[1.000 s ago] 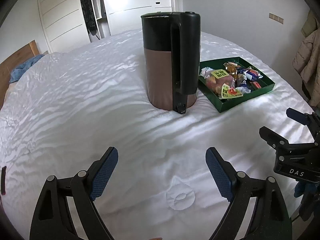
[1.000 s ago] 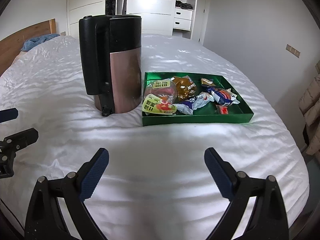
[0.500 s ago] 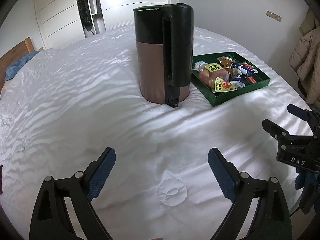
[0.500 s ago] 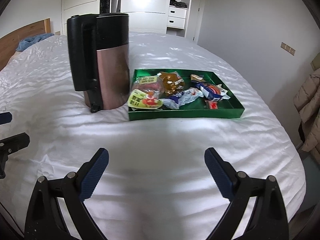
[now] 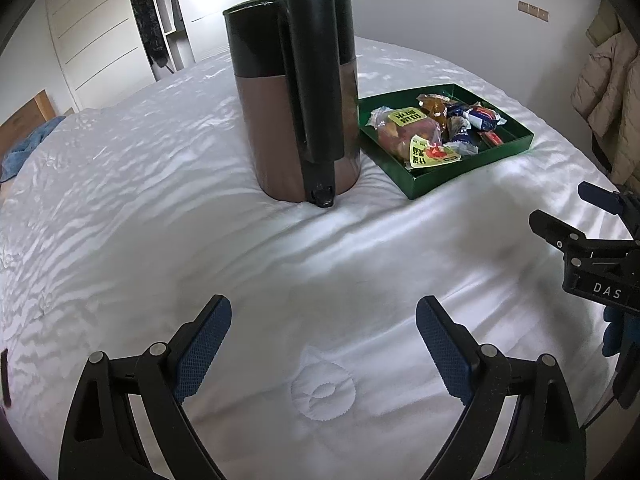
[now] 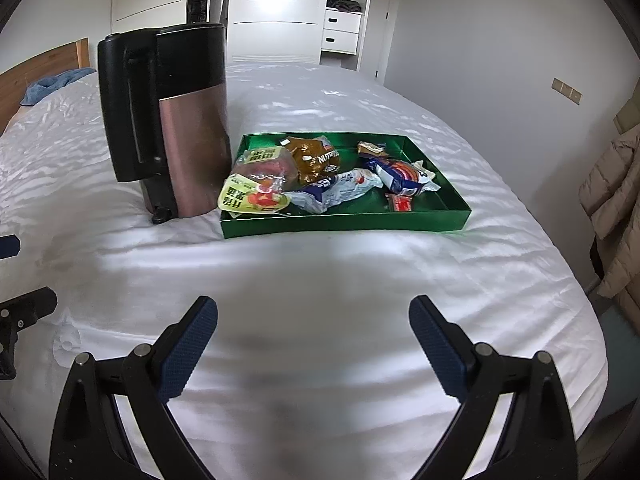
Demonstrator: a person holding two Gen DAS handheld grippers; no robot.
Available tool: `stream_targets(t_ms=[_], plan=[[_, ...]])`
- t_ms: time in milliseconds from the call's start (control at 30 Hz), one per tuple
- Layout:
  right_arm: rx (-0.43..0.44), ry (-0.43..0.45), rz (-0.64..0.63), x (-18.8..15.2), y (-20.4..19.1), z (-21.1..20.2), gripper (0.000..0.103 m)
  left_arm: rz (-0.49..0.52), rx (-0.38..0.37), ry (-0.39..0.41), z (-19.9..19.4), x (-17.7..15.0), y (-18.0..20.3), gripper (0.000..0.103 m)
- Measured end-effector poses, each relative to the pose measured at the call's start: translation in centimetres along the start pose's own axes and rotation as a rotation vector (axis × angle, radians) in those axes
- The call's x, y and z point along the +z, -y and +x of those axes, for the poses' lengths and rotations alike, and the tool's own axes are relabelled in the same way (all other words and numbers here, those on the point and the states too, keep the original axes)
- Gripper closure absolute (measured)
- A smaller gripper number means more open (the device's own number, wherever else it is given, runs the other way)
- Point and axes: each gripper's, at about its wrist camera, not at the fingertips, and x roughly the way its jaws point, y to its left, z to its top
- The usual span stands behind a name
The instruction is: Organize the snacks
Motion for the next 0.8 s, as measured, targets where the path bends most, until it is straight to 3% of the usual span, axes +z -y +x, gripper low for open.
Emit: stream_targets(t_ms=[800], plan=[[-0.006, -0.024, -0.003, -0.32, 0.56, 1.09, 0.0, -0.011, -0.023, -0.008, 0.7, 0.49, -0.24, 0.012]])
